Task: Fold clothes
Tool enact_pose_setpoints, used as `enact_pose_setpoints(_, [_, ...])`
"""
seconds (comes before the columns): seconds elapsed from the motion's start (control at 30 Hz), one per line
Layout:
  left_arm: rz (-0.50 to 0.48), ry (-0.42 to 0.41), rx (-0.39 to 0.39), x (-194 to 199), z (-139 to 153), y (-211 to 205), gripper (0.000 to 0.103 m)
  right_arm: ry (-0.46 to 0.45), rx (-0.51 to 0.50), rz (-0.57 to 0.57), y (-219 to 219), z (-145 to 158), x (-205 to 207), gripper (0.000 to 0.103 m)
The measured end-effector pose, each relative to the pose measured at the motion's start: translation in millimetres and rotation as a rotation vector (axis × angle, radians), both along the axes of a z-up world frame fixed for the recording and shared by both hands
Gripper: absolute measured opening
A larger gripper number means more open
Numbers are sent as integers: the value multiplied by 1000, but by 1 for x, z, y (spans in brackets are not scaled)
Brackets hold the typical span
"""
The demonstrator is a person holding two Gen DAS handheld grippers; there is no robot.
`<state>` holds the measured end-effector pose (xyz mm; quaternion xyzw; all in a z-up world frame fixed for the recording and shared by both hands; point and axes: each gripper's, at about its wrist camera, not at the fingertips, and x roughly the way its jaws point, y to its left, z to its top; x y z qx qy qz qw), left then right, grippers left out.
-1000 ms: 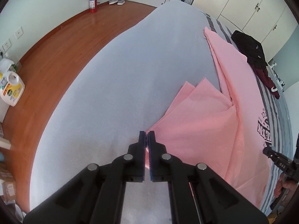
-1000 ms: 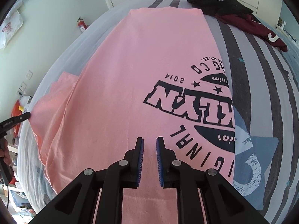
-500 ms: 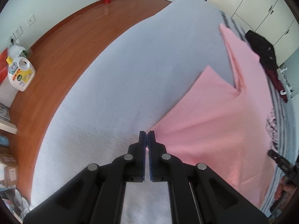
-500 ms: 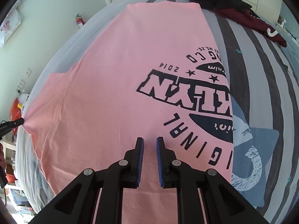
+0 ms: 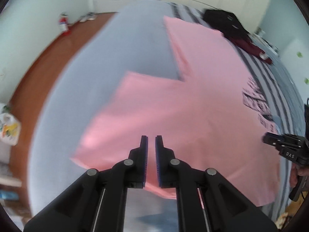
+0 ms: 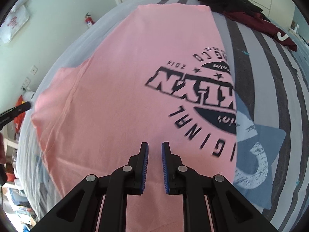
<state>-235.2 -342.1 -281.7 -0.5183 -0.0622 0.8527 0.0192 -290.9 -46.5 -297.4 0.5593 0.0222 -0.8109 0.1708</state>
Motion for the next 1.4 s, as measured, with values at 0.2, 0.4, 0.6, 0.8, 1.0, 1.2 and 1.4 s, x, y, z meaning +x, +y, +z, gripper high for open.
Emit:
enact_pose_setpoints(0.2, [23,-121,-11,20,-38,12,6,-31,-6,56,-9,-7,32,13])
enact_pose_setpoints(0.4, [25,-183,-69,34,-43,13,6,-72,14,91,-5,-23,75,14])
enact_pose_setpoints(0.6, [-19,-67,-52,3,-4,43,6,-102,9,99,-3,-24,90,15])
enact_pose_setpoints(0.8, [-58,-46,36,-30,-12,73,6,-133,2,95,-4,-28,95,16])
enact_pose_setpoints(1.0, [-78,-125,24,-8,-27,91,6,-150,-5,76,-11,-31,94,16])
enact_pose_setpoints(1.2, [-78,-110,22,-12,-13,95,6,-152,-31,60,-15,-22,80,17])
enact_pose_setpoints(1.4, [-24,66,12,-114,5,83,6,13,-13,-35,0,-10,16,21])
